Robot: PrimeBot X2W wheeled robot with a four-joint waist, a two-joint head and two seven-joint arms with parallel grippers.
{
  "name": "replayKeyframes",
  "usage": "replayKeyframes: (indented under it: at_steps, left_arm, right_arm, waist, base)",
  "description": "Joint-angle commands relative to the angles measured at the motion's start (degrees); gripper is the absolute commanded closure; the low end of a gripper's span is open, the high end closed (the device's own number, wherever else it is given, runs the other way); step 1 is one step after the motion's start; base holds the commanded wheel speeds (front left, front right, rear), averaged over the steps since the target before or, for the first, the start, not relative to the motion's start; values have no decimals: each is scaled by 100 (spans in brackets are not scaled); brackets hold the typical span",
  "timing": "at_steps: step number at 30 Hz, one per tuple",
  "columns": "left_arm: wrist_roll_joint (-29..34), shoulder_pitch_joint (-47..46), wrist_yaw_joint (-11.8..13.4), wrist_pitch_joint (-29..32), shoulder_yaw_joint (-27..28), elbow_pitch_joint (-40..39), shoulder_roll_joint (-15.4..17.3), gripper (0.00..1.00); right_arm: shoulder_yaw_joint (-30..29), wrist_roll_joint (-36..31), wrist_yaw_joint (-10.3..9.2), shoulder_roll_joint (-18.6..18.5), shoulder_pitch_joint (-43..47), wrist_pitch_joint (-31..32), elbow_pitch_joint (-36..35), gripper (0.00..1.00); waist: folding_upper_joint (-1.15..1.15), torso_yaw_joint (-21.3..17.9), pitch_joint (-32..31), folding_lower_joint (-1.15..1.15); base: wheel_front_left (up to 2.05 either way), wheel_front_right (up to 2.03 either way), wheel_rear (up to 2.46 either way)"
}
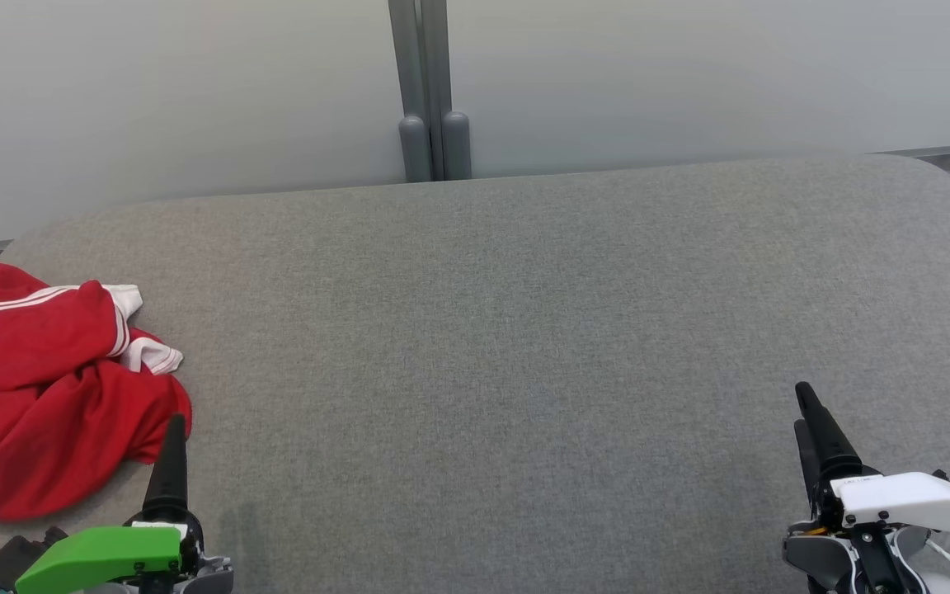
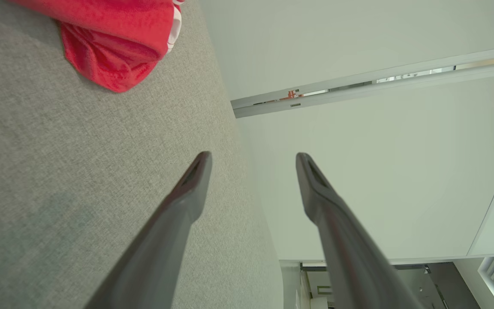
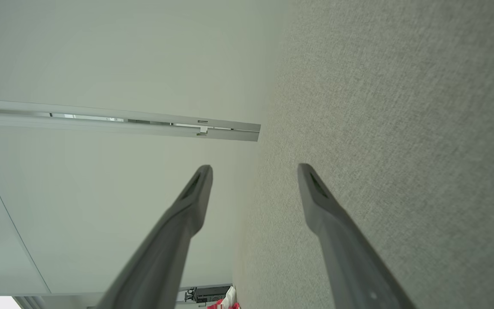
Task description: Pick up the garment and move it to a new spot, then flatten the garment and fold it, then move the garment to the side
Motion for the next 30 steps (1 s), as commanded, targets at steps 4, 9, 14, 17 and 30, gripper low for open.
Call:
replayKeyframes:
  at_steps: [4, 9, 14, 17, 30]
  left_arm:
    - [600, 13, 119, -131, -85, -191, 30, 0]
    - [1154, 91, 250, -248, -171, -285, 34, 0]
    - [1693, 168, 354, -359, -240, -348, 39, 0]
    - [2004, 200, 406, -418, -284, -356, 41, 0]
    - [3435, 323, 577, -671, -510, -350, 51, 0]
  right_arm:
    - [8, -545, 1, -36, -5, -142, -165, 0]
    - [73, -1193, 1, -40, 43, -257, -235, 0]
    - [143, -1939, 1, -44, 69, -369, -263, 0]
    - [196, -2399, 1, -46, 67, -430, -257, 0]
    - [185, -4121, 2, -55, -29, -682, 74, 0]
  waist:
    - [0, 7, -24, 0]
    - [0, 16, -53, 0]
    - [0, 15, -82, 0]
    - [0, 12, -97, 0]
    - [0, 17, -169, 0]
  base:
    - [0, 0, 0]
    - [0, 0, 0]
    - [0, 0, 0]
    - [0, 0, 0]
    - [0, 0, 0]
